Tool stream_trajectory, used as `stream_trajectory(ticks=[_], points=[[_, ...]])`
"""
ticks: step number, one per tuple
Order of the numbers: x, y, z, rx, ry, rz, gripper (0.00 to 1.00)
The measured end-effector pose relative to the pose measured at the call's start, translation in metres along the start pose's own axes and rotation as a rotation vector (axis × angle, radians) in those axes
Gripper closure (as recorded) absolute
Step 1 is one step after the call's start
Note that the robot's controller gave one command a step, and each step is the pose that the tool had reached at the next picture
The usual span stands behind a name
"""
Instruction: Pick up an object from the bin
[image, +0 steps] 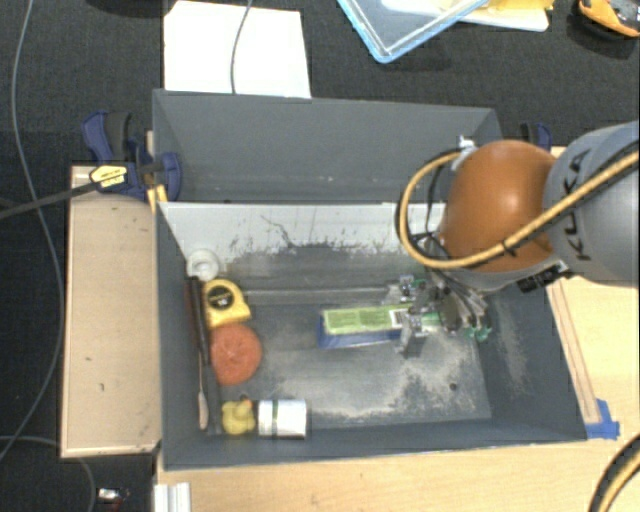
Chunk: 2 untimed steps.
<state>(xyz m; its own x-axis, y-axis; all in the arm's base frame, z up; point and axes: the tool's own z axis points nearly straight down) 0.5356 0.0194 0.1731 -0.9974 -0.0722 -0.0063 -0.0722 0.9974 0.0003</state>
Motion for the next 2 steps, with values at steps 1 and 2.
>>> stream_trajectory(ticks=[1, 2], points=[[0.001, 0.004, -0.016, 0.001, -0.011, -0.066, 1.0], [0.001, 0.004, -0.068, 0.0, -0.002, -0.037, 1.0]])
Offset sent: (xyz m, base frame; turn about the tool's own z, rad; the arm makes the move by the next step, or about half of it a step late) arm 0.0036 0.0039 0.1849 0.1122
